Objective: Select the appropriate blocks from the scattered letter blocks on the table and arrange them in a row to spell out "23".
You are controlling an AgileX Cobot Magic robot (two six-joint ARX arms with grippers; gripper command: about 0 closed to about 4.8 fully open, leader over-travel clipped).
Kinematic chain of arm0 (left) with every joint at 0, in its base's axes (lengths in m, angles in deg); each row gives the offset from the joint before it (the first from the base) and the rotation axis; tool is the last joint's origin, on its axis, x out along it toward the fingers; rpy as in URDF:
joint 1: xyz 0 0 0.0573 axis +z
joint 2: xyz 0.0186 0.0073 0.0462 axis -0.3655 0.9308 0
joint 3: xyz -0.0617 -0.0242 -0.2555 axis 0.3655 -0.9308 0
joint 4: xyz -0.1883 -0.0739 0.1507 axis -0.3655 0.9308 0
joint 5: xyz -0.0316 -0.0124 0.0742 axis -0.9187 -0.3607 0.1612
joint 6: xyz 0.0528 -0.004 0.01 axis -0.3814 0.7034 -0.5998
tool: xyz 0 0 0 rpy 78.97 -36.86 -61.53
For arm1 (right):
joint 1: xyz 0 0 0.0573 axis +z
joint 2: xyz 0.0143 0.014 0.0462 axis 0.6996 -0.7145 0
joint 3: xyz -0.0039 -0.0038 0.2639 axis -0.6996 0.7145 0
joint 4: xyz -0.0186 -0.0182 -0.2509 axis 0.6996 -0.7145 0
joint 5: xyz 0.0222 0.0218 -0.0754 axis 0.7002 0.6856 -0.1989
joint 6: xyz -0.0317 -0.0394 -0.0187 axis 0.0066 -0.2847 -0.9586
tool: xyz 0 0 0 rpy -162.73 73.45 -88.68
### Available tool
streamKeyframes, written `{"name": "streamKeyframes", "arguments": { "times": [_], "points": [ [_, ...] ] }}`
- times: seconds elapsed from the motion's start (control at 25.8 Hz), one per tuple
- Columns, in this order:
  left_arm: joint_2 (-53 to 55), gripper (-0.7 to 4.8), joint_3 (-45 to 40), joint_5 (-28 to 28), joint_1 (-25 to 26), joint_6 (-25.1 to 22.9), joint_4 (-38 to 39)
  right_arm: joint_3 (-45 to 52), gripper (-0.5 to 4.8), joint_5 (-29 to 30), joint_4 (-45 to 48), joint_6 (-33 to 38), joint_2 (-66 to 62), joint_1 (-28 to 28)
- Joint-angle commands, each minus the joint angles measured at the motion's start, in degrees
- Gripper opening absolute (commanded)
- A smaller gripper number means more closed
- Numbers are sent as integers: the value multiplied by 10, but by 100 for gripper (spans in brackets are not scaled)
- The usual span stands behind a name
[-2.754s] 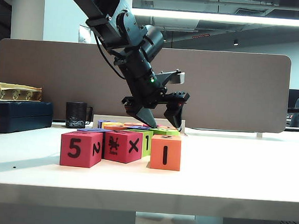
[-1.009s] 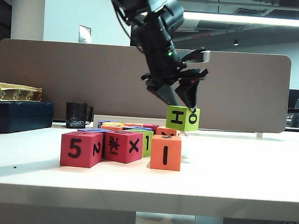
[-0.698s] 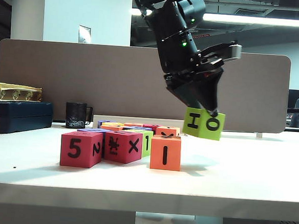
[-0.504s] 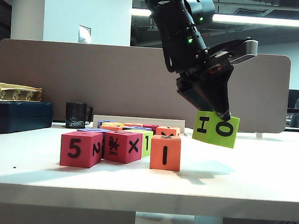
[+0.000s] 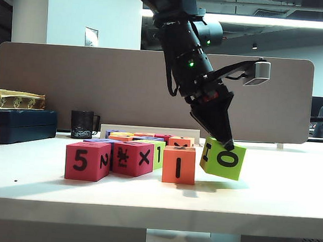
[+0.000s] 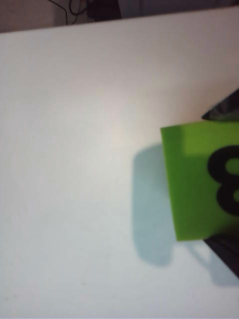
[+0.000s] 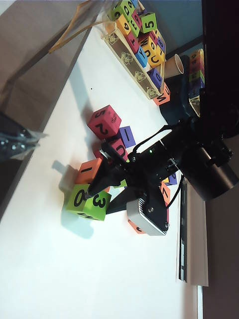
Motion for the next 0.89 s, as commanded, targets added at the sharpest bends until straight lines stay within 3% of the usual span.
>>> {"name": "streamKeyframes", "arguments": {
  "times": [0.04, 0.58, 0.78, 0.89],
  "points": [
    [-2, 265, 0, -8, 5, -12, -23, -1, -1, 0, 6, -2, 5, 0],
    [28, 280, 0, -12, 11, -11, -22, -1, -1, -1, 6, -2, 5, 0],
    [27, 347, 0, 10, 10, -9, -21, -1, -1, -1, 6, -2, 5, 0],
    [24, 355, 3, 23, 10, -8, -22, -1, -1, -1, 6, -2, 5, 0]
  ]
}}
